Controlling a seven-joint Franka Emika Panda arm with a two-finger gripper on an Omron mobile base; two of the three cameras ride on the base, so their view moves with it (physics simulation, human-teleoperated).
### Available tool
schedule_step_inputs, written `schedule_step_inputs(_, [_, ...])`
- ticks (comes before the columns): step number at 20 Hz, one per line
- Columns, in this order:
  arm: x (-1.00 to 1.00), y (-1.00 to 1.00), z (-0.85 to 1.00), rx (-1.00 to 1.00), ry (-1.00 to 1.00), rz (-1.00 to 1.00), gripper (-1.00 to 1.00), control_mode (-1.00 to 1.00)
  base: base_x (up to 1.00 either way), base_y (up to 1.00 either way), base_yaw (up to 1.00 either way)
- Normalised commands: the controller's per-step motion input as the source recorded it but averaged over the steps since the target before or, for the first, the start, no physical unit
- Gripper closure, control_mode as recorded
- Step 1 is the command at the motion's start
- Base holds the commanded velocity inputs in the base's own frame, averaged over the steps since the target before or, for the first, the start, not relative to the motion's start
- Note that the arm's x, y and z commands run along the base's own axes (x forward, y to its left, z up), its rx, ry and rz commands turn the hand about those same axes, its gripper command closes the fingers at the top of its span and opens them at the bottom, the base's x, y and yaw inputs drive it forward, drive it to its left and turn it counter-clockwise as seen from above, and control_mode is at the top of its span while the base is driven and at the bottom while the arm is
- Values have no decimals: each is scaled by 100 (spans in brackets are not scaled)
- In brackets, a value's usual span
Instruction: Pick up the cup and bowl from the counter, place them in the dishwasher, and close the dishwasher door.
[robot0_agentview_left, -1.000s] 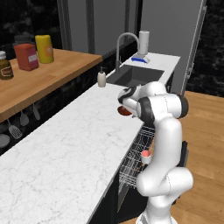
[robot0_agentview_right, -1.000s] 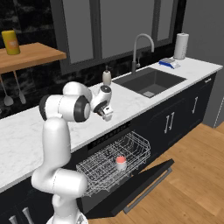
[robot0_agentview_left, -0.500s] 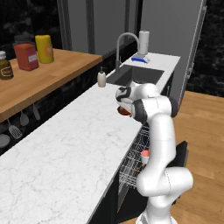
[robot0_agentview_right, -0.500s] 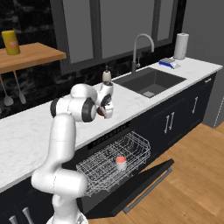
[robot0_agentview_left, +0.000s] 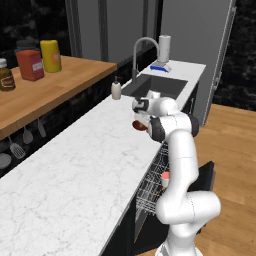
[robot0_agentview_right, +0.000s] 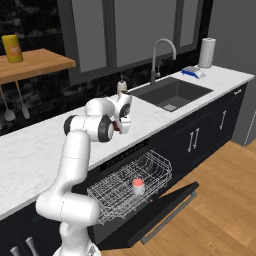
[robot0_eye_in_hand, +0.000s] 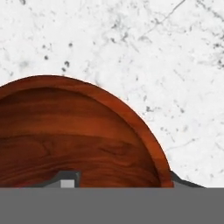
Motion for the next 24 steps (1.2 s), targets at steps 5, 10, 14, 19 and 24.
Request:
schedule_step_inputs(5, [-63, -15, 0, 4, -4, -4, 100, -100, 0, 0, 0])
schedule_step_inputs(10, [-100, -39, -1, 6, -14, -4, 100, -100, 0, 0, 0])
schedule_step_inputs(14, [-100, -60, -13, 6, -17, -4, 100, -100, 0, 0, 0])
schedule_step_inputs(19, [-100, -81, -13, 11, -18, -2, 100, -100, 0, 0, 0])
schedule_step_inputs(24, [-100, -75, -29, 10, -5, 0, 100, -100, 0, 0, 0])
